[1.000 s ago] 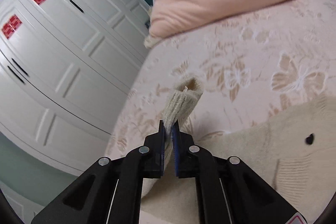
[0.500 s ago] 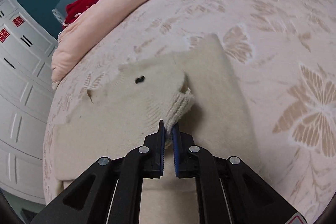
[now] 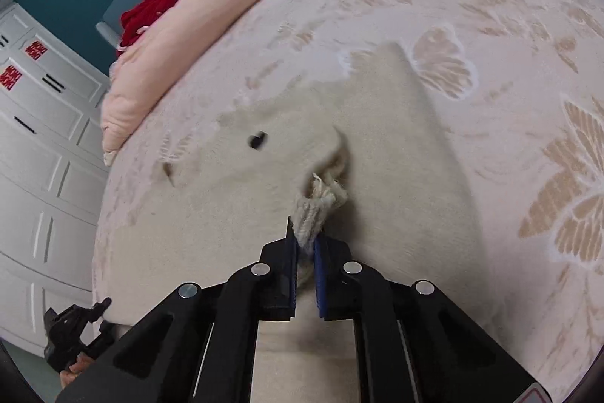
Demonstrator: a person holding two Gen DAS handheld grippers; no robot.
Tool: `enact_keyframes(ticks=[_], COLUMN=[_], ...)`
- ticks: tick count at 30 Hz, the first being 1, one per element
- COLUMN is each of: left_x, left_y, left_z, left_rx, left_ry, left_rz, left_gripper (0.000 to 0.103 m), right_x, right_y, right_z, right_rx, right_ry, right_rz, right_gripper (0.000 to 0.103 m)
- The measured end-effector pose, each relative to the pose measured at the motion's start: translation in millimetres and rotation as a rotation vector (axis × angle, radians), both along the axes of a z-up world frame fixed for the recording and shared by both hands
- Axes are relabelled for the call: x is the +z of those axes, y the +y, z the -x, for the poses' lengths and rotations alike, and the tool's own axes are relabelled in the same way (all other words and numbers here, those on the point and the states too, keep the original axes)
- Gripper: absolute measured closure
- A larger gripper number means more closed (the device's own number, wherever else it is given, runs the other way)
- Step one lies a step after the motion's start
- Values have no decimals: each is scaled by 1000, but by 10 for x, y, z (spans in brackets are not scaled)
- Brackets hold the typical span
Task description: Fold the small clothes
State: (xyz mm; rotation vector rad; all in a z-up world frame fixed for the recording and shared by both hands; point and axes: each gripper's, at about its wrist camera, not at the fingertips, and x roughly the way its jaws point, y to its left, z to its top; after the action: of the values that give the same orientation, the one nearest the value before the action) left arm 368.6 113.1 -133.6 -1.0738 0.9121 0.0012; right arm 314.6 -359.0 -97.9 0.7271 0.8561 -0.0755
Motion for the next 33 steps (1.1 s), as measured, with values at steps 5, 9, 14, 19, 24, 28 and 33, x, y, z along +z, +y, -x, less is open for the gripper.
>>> enact_keyframes(ticks=[5, 9, 14, 19, 24, 28, 33], left_x=[40, -333, -312, -329, -368, -382, -412], left_y=[108, 123, 23, -134, -120, -103, -67], left_z=[-4, 96, 124, 234, 291, 319, 335], left_rx=[-10, -27, -63, -103, -83, -77, -75], left_ry=[-62, -7, -78, -171, -217, -240, -266], left_rz=[-104, -134, -224, -365, -359, -348, -322], left_gripper=[93, 94, 94, 93, 93, 93, 93], right_x=[791, -285, -263, -430, 181, 416, 233], right_y=[289, 66, -103, -133, 297, 1215, 2572], right_z=[93, -47, 267, 267, 528, -58, -1084], right_rx=[114, 48, -19, -24, -13, 367, 750], right_ry=[-360, 61, -66, 11, -66, -91, 2], right_rz=[-1, 75, -12, -42, 255, 206, 184], right_gripper=[96, 97, 97, 96, 86, 86, 92])
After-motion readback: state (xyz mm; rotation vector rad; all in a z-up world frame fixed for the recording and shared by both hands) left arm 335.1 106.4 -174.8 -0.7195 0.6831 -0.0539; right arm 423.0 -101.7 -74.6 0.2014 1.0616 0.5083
